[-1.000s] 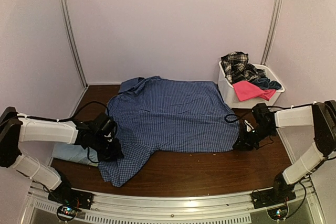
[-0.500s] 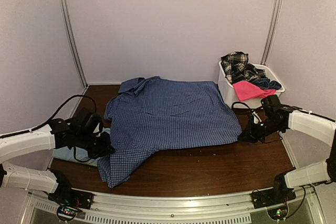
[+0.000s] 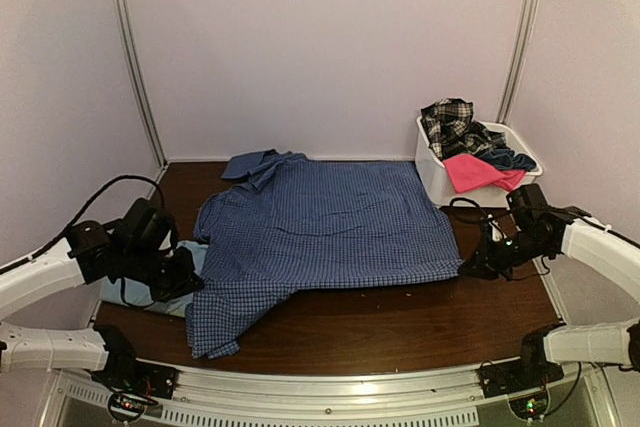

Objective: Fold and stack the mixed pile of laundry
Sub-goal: Pick up the flattened shirt from the center of the board.

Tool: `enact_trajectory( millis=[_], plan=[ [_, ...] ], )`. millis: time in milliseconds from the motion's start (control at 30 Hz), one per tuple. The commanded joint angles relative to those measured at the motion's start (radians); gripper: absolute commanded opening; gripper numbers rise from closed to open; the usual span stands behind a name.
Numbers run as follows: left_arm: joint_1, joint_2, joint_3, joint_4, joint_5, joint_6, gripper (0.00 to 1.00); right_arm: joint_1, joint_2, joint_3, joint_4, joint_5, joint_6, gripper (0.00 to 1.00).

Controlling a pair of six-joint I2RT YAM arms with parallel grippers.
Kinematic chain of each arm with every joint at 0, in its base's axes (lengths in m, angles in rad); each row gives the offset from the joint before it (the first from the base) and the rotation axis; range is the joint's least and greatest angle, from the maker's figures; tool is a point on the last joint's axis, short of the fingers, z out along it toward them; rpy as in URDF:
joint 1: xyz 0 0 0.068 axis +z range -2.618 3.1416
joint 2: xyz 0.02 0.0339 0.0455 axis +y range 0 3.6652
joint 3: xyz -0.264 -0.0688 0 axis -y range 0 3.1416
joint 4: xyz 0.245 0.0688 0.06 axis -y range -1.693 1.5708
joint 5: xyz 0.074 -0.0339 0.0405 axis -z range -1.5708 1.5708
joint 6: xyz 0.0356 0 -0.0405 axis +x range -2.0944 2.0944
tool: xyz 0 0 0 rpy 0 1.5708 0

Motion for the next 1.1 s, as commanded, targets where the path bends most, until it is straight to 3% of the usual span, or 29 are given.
enact_trajectory(
  millis=[0,200,300,400,500,633,733,933,1067],
  plan=[
    [0.004,0.078,0.005,0.049,-0.012,0.023,0.13,-0.006,0.064,0.028,-0.008,0.035,-0.024,0.0],
    [-0.026,0.109,-0.035,0.151,0.1,0.192,0.5,-0.006,0.134,0.018,0.065,0.001,-0.019,0.0],
    [-0.048,0.038,-0.034,0.107,0.11,0.259,0.58,-0.006,0.162,0.026,0.08,-0.005,-0.027,0.0],
    [-0.109,0.006,-0.036,0.033,0.095,0.24,0.58,-0.006,0.179,0.041,0.089,-0.004,-0.031,0.0],
    [-0.244,0.019,-0.054,0.027,0.078,0.143,0.58,-0.006,0.204,0.063,0.089,-0.003,-0.039,0.0],
    [-0.475,0.171,0.01,-0.015,-0.001,0.055,0.56,-0.006,0.224,0.082,0.089,0.005,-0.046,0.0],
    [-0.583,0.3,0.074,-0.062,-0.031,0.034,0.53,-0.006,0.232,0.091,0.089,0.005,-0.052,0.0],
    [-0.605,0.34,0.08,-0.111,-0.134,-0.008,0.5,-0.006,0.225,0.097,0.081,0.011,-0.056,0.0],
    [-0.606,0.415,0.079,-0.11,-0.096,0.033,0.51,-0.006,0.223,0.088,0.087,0.01,-0.052,0.0]
  ],
)
